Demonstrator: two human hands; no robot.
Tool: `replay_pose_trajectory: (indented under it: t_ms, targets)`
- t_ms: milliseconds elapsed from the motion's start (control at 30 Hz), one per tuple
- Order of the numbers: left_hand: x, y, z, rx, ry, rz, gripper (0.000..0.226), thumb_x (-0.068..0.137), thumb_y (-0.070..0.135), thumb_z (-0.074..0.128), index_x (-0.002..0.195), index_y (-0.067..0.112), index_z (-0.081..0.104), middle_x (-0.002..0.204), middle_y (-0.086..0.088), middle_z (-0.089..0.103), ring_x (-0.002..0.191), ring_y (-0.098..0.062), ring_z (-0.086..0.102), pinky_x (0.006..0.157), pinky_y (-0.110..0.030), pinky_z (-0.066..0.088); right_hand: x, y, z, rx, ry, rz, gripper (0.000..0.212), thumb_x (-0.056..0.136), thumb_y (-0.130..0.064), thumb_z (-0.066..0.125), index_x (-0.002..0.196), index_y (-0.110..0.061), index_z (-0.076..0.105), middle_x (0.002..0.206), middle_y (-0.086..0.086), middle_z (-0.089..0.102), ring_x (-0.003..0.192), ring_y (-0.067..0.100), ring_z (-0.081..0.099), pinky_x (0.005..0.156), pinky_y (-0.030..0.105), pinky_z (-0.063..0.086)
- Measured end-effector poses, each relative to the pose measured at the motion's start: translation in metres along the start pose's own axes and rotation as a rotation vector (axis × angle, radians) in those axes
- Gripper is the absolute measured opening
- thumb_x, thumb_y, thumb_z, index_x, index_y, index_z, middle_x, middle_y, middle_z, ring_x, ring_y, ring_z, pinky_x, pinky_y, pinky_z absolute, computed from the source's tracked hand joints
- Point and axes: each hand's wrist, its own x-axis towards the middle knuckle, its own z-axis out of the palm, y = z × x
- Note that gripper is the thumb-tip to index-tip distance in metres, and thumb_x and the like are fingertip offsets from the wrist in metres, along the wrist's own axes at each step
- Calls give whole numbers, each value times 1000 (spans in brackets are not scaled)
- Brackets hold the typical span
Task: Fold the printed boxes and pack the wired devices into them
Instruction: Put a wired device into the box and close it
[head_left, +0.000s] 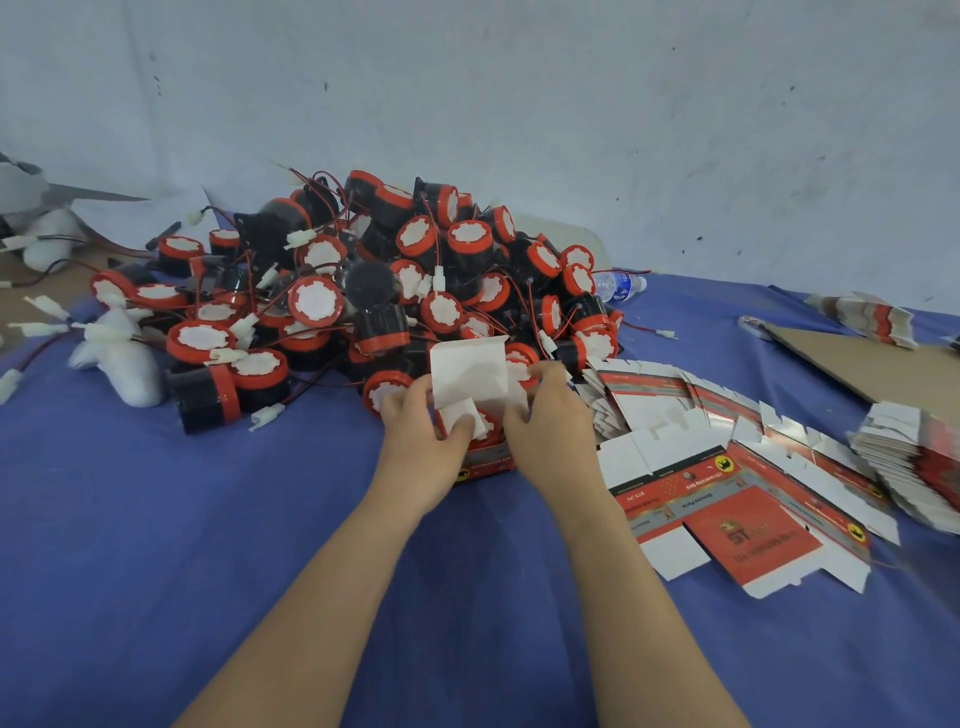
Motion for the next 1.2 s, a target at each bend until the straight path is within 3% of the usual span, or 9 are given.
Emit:
replay_pose_trajectory:
  t_ms: [200, 367, 467, 567, 700, 833, 967, 1133, 1200]
  targets:
    - [1, -3, 0, -68, -3, 8, 45, 91, 10, 60, 129, 23, 40, 127, 5, 37, 111, -23, 53, 93, -37, 50, -5, 13, 1, 191, -123, 36, 19, 89, -10, 57, 102, -23, 57, 111, 7, 57, 88, 15, 52, 62, 19, 36]
    - [-5, -3, 6, 47, 151, 171, 44, 87, 9, 65, 121, 16, 39, 120, 5, 42, 101, -9, 46, 70, -10, 36, -5, 13, 4, 271, -110, 63, 23, 85, -4, 55, 93, -25, 55, 111, 6, 57, 89, 16, 52, 61, 18, 37]
    - [-8, -6, 10, 106, 220, 225, 47, 86, 9, 66, 122, 12, 37, 117, 5, 33, 95, -7, 40, 68, -9, 33, -5, 17, 0, 305, -194, 58, 21, 86, -4, 55, 93, -24, 58, 103, 7, 56, 74, 15, 53, 56, 16, 39]
    - [-3, -7, 8, -21, 170, 127, 52, 86, 5, 64, 128, 14, 34, 118, 4, 42, 97, -12, 46, 66, -14, 37, -7, 20, -11, 336, -367, 74, 19, 85, -7, 59, 91, -25, 61, 84, -2, 57, 58, 1, 51, 49, 7, 37]
    - [4, -9, 0, -130, 31, 38, 55, 90, 6, 59, 135, 28, 37, 117, 8, 47, 97, -11, 54, 72, -22, 46, -7, 25, -19, 511, -492, 102, 16, 92, -19, 56, 92, -27, 70, 87, -8, 69, 72, 6, 58, 65, 18, 46]
    - [9, -12, -11, -218, -80, 37, 38, 92, 2, 54, 102, 39, 53, 108, 12, 54, 86, -4, 57, 67, -19, 51, -7, 24, -8, 392, -338, 71, 6, 93, -22, 59, 99, -24, 59, 91, -9, 62, 71, 5, 56, 58, 9, 43]
    - [8, -11, -17, -331, -126, 1, 40, 98, 2, 38, 81, 28, 63, 106, -2, 56, 98, -21, 61, 84, -42, 54, -9, 23, -2, 394, -163, 34, 39, 90, -22, 65, 122, -21, 43, 109, -7, 59, 95, 12, 59, 77, 19, 48]
    - [4, -11, -19, -49, -213, 185, 9, 94, 32, 56, 98, 35, 63, 116, 9, 50, 103, 2, 50, 76, -5, 44, -7, 30, -12, 300, -366, -51, 52, 94, -17, 55, 141, -31, 41, 123, -10, 54, 96, 3, 55, 74, 2, 41]
    - [5, -16, -19, 139, -239, 275, 21, 92, 30, 61, 112, 35, 59, 122, 9, 40, 107, -1, 42, 78, -4, 41, -7, 32, -15, 343, -495, -15, 56, 93, -22, 58, 145, -32, 36, 127, -12, 49, 99, -5, 53, 75, 1, 42]
